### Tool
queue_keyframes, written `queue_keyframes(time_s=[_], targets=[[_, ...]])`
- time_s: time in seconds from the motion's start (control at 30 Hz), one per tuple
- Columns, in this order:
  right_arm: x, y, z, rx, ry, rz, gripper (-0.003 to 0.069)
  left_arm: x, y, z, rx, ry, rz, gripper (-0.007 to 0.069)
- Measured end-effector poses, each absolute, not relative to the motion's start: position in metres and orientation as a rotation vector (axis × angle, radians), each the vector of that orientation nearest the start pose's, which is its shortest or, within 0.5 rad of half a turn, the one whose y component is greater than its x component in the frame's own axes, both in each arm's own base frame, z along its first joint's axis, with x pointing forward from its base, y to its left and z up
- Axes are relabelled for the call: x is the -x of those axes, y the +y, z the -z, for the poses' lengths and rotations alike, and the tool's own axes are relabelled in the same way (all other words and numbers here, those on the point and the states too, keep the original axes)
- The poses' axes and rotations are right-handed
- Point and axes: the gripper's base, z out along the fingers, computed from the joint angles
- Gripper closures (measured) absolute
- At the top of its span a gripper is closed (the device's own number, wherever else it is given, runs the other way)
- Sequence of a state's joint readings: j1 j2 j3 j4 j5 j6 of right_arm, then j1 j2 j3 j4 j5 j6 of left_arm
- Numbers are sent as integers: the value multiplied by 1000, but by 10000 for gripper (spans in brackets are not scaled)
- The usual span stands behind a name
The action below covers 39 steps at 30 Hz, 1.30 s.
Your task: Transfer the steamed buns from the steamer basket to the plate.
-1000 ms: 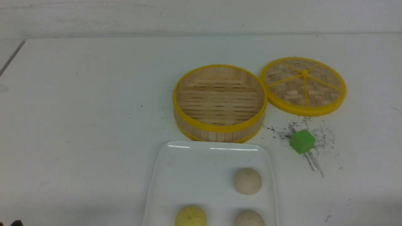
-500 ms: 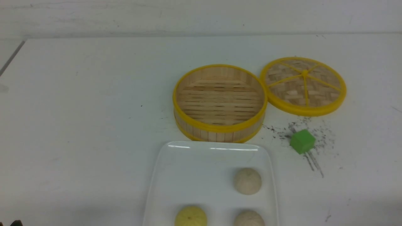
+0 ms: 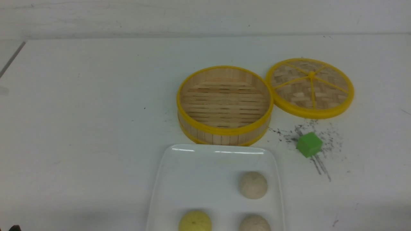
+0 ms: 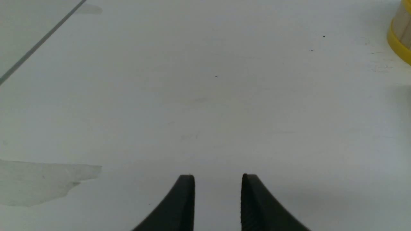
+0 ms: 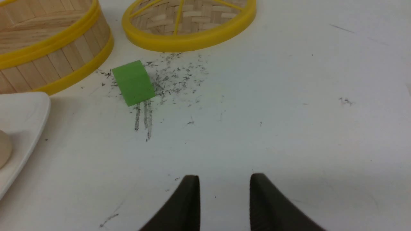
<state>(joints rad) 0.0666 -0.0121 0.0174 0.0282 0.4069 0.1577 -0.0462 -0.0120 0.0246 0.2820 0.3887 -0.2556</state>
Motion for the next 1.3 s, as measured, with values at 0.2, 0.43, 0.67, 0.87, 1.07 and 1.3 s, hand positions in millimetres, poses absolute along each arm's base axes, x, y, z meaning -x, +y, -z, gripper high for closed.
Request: queue_keyframes(time_s=[0.2, 0.43, 0.67, 0.87, 1.07, 1.3], targets=[[-51, 4, -172, -103, 1897, -181, 417, -52, 8, -172, 3, 1869, -105, 384], [-51, 4, -172, -103, 1897, -181, 417, -52, 9, -172, -1, 1870, -114, 384], [-51, 4, -172, -103, 1897, -181, 417, -52, 9, -172, -3, 1869, -116, 385], [-51, 4, -172, -103, 1897, -181, 417, -52, 9, -172, -3, 1869, -116, 385], [-51, 4, -172, -103, 1897, -181, 417, -52, 9, -172, -3, 1869, -116, 385], [-51, 4, -172, -103, 1897, -181, 417, -52, 9, -172, -3, 1869, -116, 385]])
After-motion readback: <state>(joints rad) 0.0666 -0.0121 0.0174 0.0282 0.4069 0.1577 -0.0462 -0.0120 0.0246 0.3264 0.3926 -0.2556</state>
